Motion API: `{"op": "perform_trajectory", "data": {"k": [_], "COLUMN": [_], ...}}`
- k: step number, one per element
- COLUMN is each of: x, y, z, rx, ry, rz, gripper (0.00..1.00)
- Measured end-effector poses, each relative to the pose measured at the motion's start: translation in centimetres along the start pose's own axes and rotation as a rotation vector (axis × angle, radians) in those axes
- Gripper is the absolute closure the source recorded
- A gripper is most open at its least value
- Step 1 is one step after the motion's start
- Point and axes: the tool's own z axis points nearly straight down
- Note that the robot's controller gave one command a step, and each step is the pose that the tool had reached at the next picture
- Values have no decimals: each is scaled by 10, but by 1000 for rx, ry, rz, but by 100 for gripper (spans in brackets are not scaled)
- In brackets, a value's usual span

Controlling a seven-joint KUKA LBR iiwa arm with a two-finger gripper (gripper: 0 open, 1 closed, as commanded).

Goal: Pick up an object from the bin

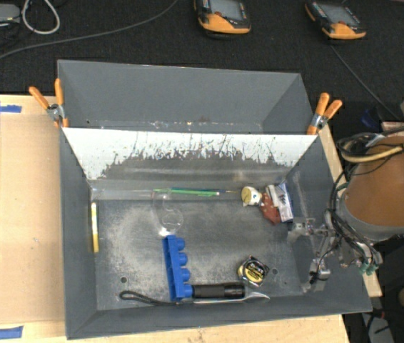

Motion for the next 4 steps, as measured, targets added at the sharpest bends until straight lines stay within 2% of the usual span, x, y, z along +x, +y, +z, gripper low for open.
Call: {"op": "perform_trajectory", "data": {"k": [1, 2, 3, 4], "x": [-1, 1, 1, -7], "y": [52, 63, 119, 120], "z": [58, 35, 54, 89], "rx": [1, -2, 0, 4], "ry": [-5, 1, -9, -32], "rz": [-291, -264, -362, -357], "gripper": [0, 0, 0, 0]}}
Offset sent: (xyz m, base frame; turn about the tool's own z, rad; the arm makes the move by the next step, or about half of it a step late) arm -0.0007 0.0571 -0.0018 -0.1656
